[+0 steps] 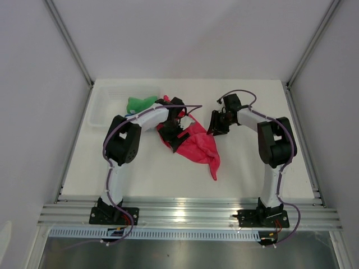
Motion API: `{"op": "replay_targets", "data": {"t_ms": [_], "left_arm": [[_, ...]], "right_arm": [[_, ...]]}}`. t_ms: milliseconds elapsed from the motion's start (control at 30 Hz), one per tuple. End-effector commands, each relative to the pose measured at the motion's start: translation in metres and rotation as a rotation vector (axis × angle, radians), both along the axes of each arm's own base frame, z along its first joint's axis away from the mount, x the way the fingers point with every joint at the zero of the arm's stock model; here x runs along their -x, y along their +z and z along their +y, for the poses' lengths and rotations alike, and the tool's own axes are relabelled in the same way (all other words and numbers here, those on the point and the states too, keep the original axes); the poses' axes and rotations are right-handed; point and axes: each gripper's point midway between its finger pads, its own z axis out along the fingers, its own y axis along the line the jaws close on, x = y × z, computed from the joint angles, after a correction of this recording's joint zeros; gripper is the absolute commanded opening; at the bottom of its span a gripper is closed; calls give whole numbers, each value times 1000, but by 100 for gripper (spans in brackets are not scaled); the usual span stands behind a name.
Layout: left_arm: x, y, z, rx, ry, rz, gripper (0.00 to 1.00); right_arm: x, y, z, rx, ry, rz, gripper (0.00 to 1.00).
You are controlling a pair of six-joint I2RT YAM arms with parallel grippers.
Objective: Roll the towels
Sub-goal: Flatten the towel
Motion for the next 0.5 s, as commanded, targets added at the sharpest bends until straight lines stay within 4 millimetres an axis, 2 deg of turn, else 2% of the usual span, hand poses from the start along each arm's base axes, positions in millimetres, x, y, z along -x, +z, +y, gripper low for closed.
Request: {"op": "replay_targets", "data": {"t_ms": [0, 67, 100, 133, 200, 233, 267, 333, 400, 433, 467], "left_arm": [[9, 4, 3, -8, -9, 11, 86], [7, 0, 6, -30, -4, 5, 86], [7, -4, 6, -36, -5, 10, 84], [5, -7, 7, -42, -5, 10, 82], [3, -13, 6, -49, -5, 6, 65], [2, -16, 6, -53, -6, 5, 56], [-1, -16, 6, -55, -5, -3, 39], [-10, -17, 3, -53, -2, -30, 22], [-21, -16, 1, -62, -4, -77, 1], [-35, -11, -5, -46, -3, -124, 1], [-41, -11, -7, -44, -2, -142, 1]], "right_arm": [[1, 1, 12, -73, 59, -23, 39], [9, -2, 10, -80, 53, 1, 29], [16, -4, 8, -82, 50, 16, 18], [18, -4, 5, -86, 40, 22, 14], [18, 6, -3, -114, 5, 13, 3], [20, 7, -8, -117, -15, 17, 0], [24, 4, -19, -119, -56, 42, 0], [28, 13, -33, -100, -108, 29, 0], [42, 8, -52, -79, -177, 66, 0], [44, 18, -58, -82, -203, 48, 0], [49, 19, -62, -90, -224, 56, 0]]}}
